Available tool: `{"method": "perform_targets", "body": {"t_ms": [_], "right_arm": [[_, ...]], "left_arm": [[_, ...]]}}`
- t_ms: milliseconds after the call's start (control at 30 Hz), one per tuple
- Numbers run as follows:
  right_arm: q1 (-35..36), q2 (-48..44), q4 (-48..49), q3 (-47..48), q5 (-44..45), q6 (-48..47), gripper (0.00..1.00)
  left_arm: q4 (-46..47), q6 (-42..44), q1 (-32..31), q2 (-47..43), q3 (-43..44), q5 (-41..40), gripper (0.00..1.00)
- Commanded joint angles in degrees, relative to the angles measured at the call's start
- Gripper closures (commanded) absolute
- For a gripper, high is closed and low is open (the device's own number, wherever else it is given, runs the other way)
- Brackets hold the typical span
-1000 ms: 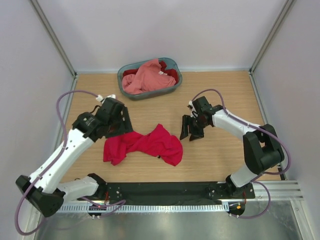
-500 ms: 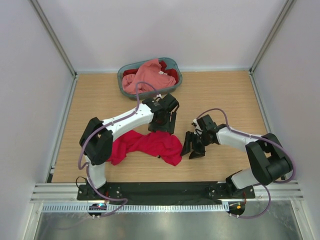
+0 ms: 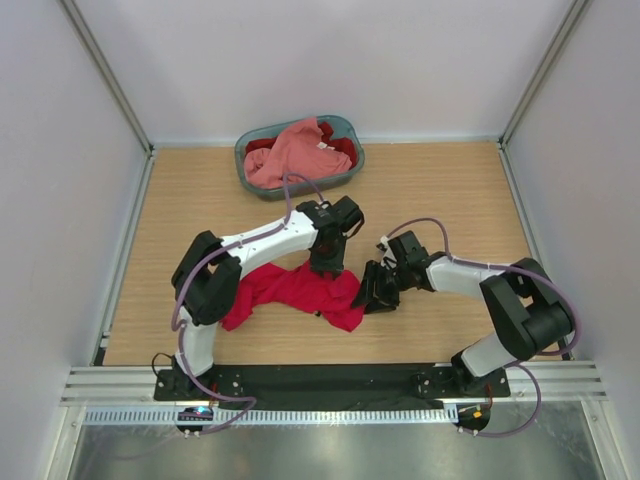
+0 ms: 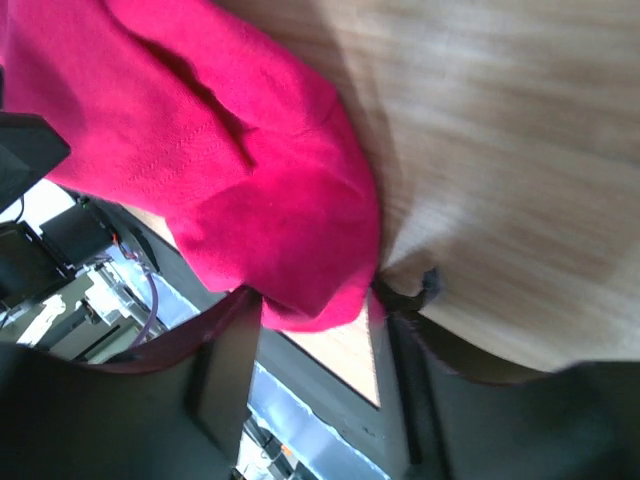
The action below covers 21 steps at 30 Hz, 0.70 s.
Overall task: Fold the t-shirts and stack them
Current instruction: Flatten the tshirt out
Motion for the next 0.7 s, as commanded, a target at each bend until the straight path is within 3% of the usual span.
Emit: {"method": "perform_targets", "body": {"t_ms": [0, 133, 200, 233, 367, 533, 667], "right_arm": [[0.3, 2.2, 2.6, 0.5, 3.4, 0.6, 0.49], [0.3, 2.2, 2.6, 0.7, 4.6, 0.6, 0.6], [0.3, 1.6, 1.5, 1.7, 5.7, -0.3, 0.73], [0.3, 0.7, -0.5, 2.2, 7.1, -0.8, 0.76], [0.3, -4.0, -8.1, 6.0, 11.7, -4.7, 0.99], [0.3, -11.4, -23.5, 16.7, 18.1, -11.5, 0.99], [0.3, -16.6, -33.3, 27.6, 24.8, -15.9, 0.99]], "left_arm": [[0.5, 0.6, 0.3, -0.3, 0.5, 1.7, 0.68], [1.1, 1.5, 0.4, -0.2, 0.4, 1.4, 0.82], [1.4, 1.8, 0.6, -0.2, 0.8, 1.2, 0.9], [1.2, 2.2, 0.5, -0.6, 1.0, 1.0, 1.0], [0.6, 3.2, 0.5, -3.6, 3.0, -2.0, 1.0], [-3.1, 3.6, 0.5, -10.2, 9.4, -7.9, 1.0], [-0.6, 4.5, 0.6, -19.4, 12.9, -12.1, 1.0]]}}
